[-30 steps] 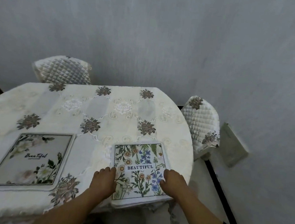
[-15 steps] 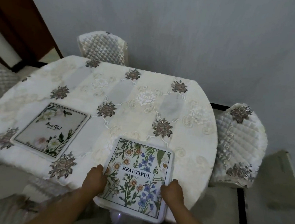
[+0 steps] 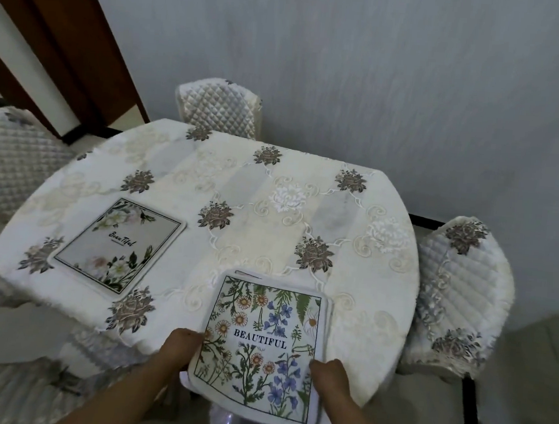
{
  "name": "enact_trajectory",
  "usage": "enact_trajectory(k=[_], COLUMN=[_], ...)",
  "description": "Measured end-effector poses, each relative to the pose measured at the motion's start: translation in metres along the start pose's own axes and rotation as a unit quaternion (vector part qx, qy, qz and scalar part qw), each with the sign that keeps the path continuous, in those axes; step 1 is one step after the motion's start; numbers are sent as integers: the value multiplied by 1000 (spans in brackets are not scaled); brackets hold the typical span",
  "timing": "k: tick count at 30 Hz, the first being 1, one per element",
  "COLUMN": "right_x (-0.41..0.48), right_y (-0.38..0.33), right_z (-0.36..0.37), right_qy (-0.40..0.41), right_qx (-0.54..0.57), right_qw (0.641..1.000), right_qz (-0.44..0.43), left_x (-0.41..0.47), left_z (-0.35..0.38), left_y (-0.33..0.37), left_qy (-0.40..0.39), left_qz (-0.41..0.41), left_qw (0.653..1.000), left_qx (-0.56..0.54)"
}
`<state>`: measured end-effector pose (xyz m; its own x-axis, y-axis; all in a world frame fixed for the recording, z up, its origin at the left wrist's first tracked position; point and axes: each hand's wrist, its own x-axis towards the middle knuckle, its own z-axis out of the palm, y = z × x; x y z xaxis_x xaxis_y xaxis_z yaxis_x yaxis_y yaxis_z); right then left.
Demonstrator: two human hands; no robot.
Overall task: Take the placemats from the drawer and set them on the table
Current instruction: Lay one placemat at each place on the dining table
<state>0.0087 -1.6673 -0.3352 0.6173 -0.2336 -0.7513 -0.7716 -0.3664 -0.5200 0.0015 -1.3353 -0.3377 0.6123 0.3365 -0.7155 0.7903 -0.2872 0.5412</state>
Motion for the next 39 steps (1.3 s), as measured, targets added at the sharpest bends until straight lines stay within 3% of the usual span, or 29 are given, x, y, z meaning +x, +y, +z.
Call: enact_trajectory(k=[4,9,13,19,26,32,39], right_x=[-20,-49,-60,-52,-17,31,79], right_y=[-1,-31,-57,-91,-126,-158,-214], right_z=[-10,-40,-87,-167,-276,-364,-393], right_qy=[40,116,174,231,266,245,191], right_qx=[-68,-61,-109,-128,-200,-239,-261], right_qw=[995,974,944,903,839,799,766], right_qz=[-66,-184,-258,-338,-431,-495,-556], left_x=[-22,-91,-119,-151,-182,-207,-223], left_z=[-1,-3,-2,37,122,219,275], left_y=[-9,51,85,129,178,216,247], left_qy=[-47,57,69,19,24,37,124], left_qz=[-4,183,238,284,285,257,221], left_qw=[997,980,969,954,947,933,917], left_qx=[-54,49,-20,-93,-148,-248,-309])
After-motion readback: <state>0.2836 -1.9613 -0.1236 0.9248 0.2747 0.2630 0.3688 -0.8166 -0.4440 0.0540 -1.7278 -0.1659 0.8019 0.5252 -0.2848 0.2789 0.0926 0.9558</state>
